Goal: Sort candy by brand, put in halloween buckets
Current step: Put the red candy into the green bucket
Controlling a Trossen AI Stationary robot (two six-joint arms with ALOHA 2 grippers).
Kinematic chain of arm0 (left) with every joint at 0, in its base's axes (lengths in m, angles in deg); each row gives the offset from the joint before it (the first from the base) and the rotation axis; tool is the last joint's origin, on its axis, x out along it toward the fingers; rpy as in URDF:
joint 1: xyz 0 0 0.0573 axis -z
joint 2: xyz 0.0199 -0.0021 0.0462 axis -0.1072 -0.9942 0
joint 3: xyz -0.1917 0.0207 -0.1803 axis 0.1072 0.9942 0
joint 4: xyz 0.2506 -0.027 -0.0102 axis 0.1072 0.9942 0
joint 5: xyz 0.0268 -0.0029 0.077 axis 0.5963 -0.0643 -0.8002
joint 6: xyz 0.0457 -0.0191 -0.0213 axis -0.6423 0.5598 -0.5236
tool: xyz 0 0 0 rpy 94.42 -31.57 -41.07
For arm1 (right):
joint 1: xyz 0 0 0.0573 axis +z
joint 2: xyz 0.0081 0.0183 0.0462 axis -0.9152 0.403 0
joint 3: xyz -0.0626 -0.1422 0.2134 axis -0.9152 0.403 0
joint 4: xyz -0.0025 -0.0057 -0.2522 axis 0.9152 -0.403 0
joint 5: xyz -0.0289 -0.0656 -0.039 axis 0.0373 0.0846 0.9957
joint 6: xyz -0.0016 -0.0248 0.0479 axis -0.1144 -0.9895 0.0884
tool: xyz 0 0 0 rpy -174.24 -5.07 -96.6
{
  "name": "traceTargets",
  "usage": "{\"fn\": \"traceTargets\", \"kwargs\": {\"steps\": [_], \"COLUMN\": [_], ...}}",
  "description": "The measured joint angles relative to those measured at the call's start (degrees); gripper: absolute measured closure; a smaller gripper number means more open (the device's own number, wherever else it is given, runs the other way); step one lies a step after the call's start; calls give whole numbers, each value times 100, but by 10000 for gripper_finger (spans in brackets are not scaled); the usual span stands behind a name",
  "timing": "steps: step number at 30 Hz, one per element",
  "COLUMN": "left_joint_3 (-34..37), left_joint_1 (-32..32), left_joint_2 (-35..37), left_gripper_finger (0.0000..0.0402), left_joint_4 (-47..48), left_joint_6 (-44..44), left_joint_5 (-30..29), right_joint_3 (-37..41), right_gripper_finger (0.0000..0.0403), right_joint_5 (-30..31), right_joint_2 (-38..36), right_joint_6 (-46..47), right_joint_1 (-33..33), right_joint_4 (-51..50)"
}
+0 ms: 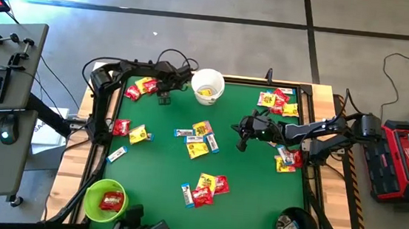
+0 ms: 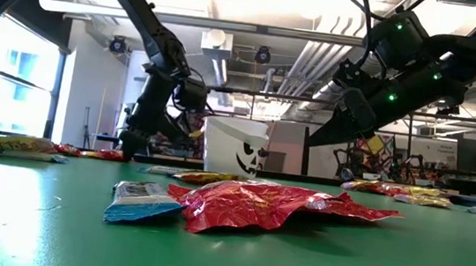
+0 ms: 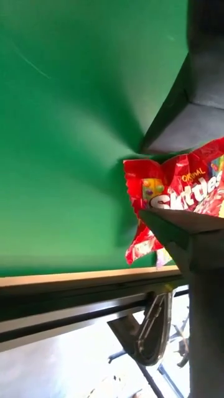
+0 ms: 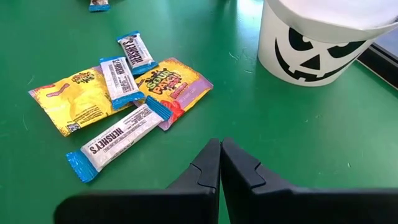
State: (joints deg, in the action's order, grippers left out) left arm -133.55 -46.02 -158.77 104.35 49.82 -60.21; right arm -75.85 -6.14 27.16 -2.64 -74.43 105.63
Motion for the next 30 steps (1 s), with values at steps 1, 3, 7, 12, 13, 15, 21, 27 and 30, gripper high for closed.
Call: {"fn": "traceTargets", "kwargs": {"steps": [1, 3, 7, 12, 13, 15, 21, 27, 30], "left_joint_3": [2, 3, 3, 7, 7, 7, 7, 7, 7], "left_joint_1": [-6, -8, 20, 150, 182, 281, 795, 1598, 2052], "left_joint_2": [-1, -9, -9, 68, 117, 255, 951, 1833, 2208], "left_gripper_finger": [277, 302, 373, 392, 393, 398, 401, 401, 401], "left_joint_4": [25, 25, -14, -41, -34, -6, 194, 632, 952], "left_joint_6": [1, -26, -158, -264, -263, -234, -30, 343, 645], "left_joint_5": [8, 42, -49, -307, -329, -348, -138, 175, 200], "right_joint_3": [0, 0, 0, 0, 0, 0, 0, 0, 0], "right_gripper_finger": [402, 402, 402, 402, 402, 402, 402, 402, 402], "right_joint_5": [0, 1, 1, 1, 1, 1, 1, 3, 3], "right_joint_2": [0, 0, 0, 0, 0, 0, 0, -1, -2], "right_joint_6": [0, 3, 66, 66, 66, 66, 44, 25, -19], "right_joint_1": [1, 1, -1, 1, -1, -1, 1, -1, -1], "right_joint_4": [0, 0, 0, 0, 0, 0, -2, -1, 0]}}
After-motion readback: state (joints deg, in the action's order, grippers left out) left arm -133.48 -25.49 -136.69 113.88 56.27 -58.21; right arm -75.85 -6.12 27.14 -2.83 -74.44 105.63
